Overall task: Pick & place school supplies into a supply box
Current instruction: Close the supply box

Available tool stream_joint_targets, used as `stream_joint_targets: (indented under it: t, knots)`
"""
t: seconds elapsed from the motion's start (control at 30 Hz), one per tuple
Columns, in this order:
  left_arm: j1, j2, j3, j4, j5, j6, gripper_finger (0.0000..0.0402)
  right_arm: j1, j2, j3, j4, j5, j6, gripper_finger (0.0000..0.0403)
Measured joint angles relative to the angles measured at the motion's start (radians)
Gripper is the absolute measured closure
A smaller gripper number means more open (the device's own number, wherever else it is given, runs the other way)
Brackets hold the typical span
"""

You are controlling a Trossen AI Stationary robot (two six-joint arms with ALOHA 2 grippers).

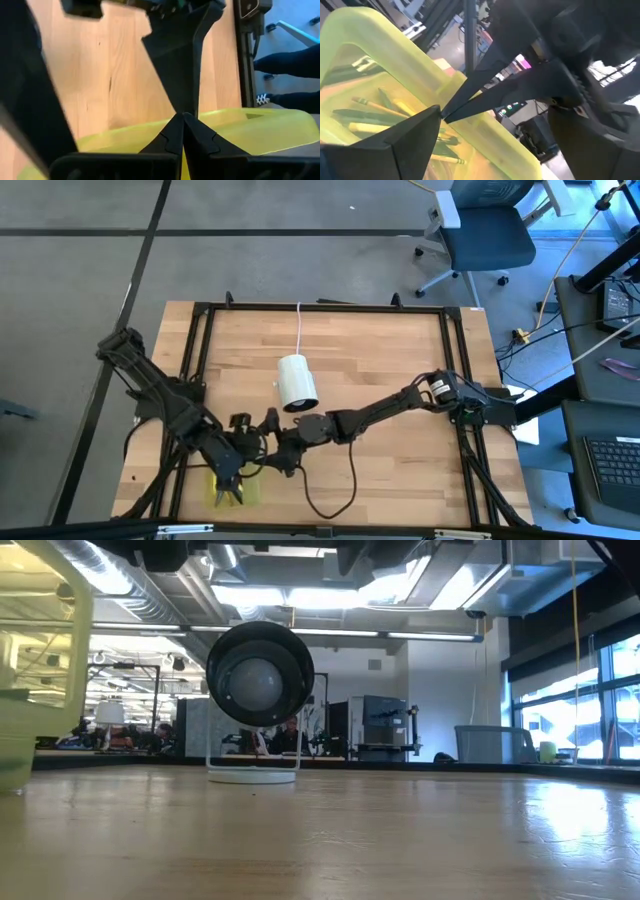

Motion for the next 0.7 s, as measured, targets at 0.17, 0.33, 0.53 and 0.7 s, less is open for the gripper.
stream_joint_targets:
  t: [0.17,0.33,0.53,0.7]
  knots:
    - [-0.03,-0.015,0.0,-0.059,0.035,-0.088,0.04,0.001,0.0,0.0,0.005,0.064,-0.003,0.0033]
    - [-0.068,-0.016,0.0,-0.125,0.101,-0.198,0.0399,-0.001,0.0,0.0,0.004,0.079,-0.003,0.0034]
    - [-0.103,-0.008,0.0,-0.188,0.149,-0.325,0.0401,0.005,0.0,0.0,0.004,0.123,0.005,0.0034]
    - [-0.117,0.046,-0.001,-0.192,0.15,-0.363,0.0399,0.023,-0.002,0.0,0.002,0.241,0.242,0.0034]
